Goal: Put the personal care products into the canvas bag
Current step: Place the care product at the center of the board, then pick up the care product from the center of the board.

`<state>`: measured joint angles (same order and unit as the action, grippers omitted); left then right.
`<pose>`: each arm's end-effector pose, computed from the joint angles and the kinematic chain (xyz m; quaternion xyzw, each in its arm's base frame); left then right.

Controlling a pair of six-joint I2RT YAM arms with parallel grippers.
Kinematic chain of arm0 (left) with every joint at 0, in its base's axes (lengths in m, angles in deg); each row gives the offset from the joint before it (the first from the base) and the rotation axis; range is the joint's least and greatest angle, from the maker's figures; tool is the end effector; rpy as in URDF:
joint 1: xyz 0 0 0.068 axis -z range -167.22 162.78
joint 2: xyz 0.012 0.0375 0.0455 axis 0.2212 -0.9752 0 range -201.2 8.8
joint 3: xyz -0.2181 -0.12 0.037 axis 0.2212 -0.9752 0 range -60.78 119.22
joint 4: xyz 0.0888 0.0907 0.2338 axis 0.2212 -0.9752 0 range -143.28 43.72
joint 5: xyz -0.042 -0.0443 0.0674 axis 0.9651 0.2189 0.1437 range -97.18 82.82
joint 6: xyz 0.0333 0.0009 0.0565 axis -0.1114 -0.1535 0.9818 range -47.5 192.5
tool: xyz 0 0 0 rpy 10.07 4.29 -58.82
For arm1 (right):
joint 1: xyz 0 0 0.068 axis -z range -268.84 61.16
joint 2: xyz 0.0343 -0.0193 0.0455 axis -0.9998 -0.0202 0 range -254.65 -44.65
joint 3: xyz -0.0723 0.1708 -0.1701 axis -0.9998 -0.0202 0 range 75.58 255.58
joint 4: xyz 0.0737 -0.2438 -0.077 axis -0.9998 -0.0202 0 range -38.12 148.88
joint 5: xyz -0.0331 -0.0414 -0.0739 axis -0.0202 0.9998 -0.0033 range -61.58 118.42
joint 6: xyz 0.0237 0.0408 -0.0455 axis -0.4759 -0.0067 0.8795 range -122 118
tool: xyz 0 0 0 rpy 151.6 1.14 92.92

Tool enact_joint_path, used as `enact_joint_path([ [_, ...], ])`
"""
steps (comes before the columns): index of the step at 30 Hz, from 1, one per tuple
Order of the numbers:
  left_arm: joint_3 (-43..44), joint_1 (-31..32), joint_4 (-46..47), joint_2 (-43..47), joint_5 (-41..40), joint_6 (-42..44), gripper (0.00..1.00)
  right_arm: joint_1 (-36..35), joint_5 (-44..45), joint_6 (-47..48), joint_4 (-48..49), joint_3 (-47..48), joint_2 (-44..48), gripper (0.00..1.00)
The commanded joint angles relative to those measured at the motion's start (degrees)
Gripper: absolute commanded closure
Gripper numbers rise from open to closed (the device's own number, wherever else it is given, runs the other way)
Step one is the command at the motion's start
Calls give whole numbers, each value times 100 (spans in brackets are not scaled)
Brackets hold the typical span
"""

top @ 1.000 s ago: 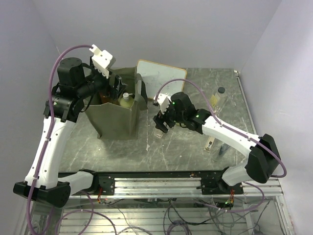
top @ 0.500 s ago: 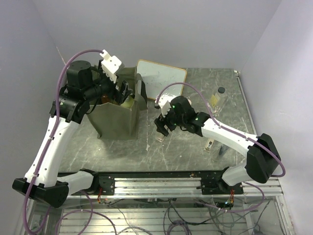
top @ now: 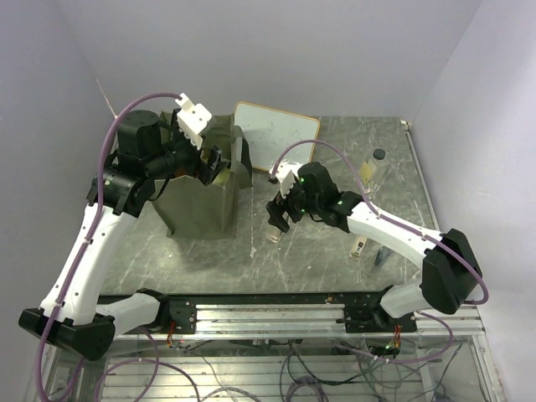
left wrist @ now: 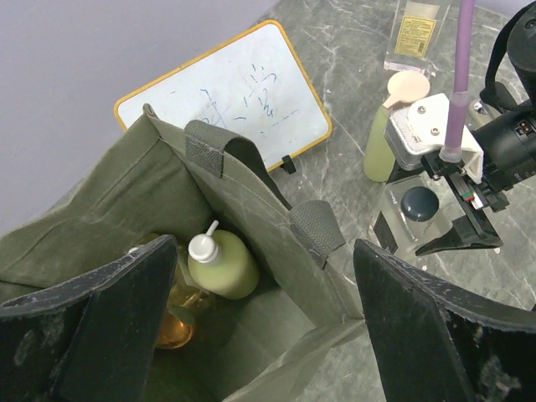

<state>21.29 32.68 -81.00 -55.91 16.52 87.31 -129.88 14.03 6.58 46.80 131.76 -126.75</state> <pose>0.2307 -0.1056 0.4281 0.3514 0.7163 -0.1911 0.5718 0.2447 0.2298 0.2217 -0.4240 0.7864 0.2296 0.3861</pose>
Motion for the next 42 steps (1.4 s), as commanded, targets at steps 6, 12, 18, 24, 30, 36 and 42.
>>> enact_joint_path([
  [6,58,278,212,-43,-158,68,3,129,-612,60,14,516,189,3],
  [12,104,539,334,-115,-259,-152,5,701,-1008,21,-168,844,516,0],
  [18,383,1390,241,-571,-849,-301,6,1970,-1419,-76,-302,1122,1178,0],
  [24,427,2372,274,-1207,-1485,-686,6,3351,-1335,-131,-316,1107,1790,0],
  [30,221,3131,366,-1716,-1734,-695,4,4037,-1130,342,-399,890,2106,1],
  [36,125,3169,107,-1845,-1350,922,1,4060,-1646,1043,-603,629,2099,1],
  [42,471,2383,-813,-2172,32,2418,1,4068,-2250,1188,-413,198,2056,1],
])
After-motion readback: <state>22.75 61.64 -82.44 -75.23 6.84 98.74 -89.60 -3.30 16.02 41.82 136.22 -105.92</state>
